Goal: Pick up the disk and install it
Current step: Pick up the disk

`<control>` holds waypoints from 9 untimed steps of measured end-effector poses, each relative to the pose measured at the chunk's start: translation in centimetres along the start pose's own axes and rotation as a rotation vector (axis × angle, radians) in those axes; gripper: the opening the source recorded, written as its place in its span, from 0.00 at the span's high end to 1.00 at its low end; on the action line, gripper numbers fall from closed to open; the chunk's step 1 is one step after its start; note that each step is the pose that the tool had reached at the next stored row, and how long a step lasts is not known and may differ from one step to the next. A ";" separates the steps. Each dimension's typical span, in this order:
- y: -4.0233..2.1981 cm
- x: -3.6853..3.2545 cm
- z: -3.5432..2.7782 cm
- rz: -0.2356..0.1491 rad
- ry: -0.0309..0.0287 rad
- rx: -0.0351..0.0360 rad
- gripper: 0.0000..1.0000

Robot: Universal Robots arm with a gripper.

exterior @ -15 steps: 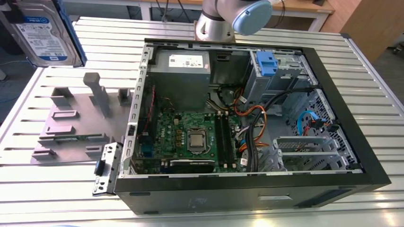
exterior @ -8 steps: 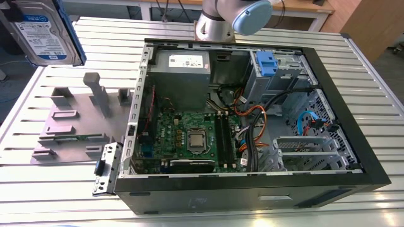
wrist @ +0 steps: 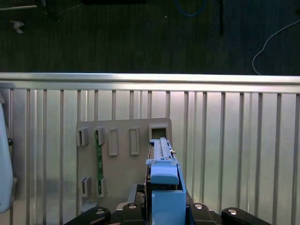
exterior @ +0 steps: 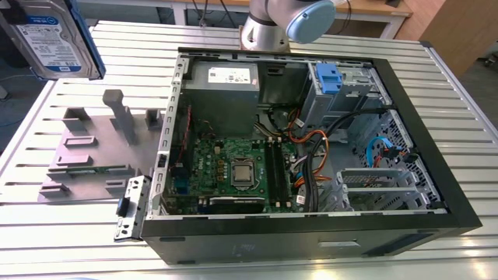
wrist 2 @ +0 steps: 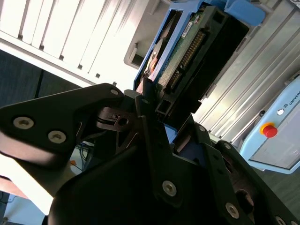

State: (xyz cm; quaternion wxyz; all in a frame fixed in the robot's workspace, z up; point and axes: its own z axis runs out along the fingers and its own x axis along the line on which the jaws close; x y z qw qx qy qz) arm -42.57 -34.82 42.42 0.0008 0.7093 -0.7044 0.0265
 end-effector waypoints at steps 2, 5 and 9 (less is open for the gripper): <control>0.00 0.00 -0.08 0.000 0.0001 0.0000 0.64; -0.01 0.01 -0.21 0.000 0.0000 0.0000 0.64; -0.01 0.02 -0.38 0.000 0.0000 0.0000 0.64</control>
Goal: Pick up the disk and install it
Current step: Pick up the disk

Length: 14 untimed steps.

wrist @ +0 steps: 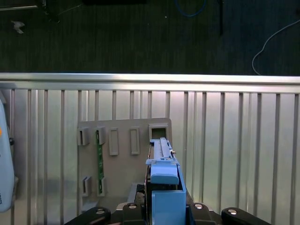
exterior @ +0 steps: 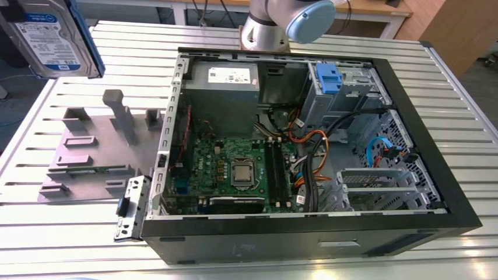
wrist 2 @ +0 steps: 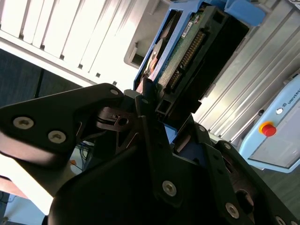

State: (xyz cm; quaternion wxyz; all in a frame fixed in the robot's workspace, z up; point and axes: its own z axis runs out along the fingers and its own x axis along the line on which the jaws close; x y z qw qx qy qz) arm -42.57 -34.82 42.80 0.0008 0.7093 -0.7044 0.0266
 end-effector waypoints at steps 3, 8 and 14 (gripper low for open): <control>-0.01 0.00 -0.12 0.000 0.0000 -0.0001 0.64; -0.01 0.01 -0.33 0.000 0.0000 -0.0001 0.64; -0.02 0.02 -0.54 0.000 0.0000 -0.0001 0.64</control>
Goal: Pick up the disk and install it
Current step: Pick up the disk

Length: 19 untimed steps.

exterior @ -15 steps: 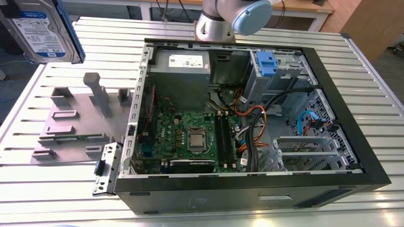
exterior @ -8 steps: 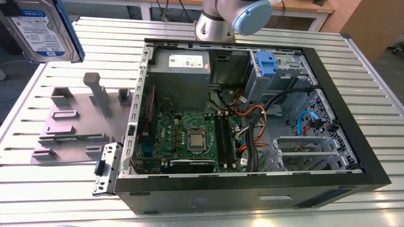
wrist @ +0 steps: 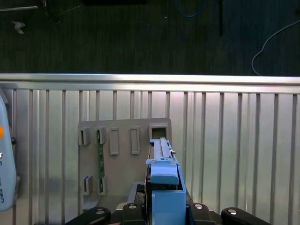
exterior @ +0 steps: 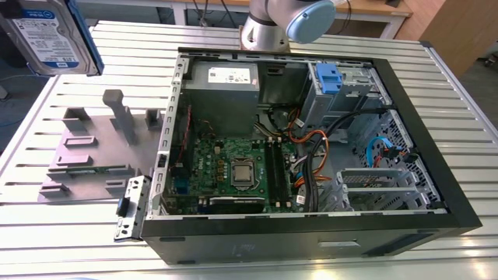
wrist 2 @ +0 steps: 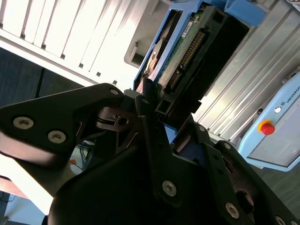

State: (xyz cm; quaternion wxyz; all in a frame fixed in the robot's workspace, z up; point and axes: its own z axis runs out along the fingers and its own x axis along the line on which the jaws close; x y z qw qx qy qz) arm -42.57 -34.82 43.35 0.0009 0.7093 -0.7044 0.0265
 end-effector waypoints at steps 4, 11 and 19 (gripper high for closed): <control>-0.01 0.00 -0.12 0.000 0.0000 0.0000 0.64; -0.01 0.01 -0.35 0.000 0.0000 0.0000 0.64; -0.02 0.02 -0.64 0.000 0.0000 0.0000 0.64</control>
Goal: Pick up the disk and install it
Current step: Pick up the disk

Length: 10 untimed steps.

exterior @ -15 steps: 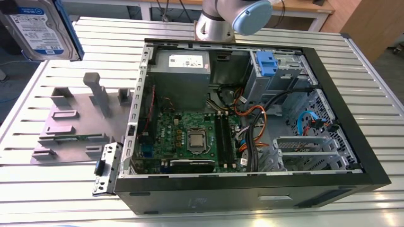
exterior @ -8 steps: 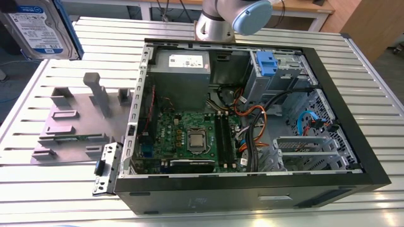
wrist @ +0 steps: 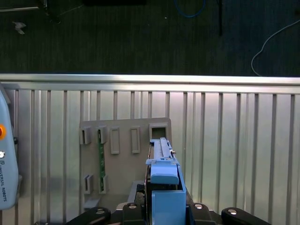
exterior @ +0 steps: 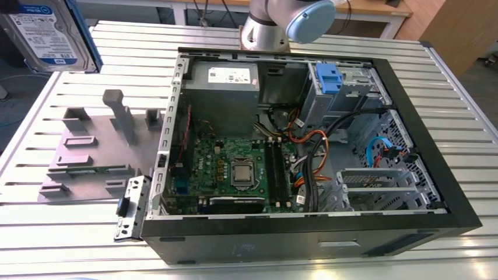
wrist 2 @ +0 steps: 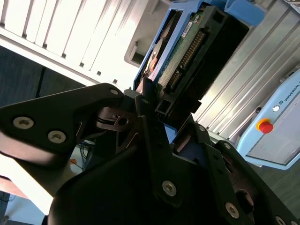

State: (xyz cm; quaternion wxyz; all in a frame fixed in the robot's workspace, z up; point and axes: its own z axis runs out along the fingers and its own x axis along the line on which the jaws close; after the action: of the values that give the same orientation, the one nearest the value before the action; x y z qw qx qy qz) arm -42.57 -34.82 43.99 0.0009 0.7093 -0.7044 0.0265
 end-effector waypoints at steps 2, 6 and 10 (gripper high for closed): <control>0.00 0.00 -0.08 0.000 0.0000 0.0001 0.64; -0.01 0.01 -0.28 0.000 0.0000 0.0000 0.64; -0.02 0.02 -0.53 0.000 0.0000 0.0000 0.64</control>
State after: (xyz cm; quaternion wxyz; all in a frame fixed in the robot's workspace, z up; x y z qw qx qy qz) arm -42.57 -34.82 44.52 0.0009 0.7093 -0.7044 0.0265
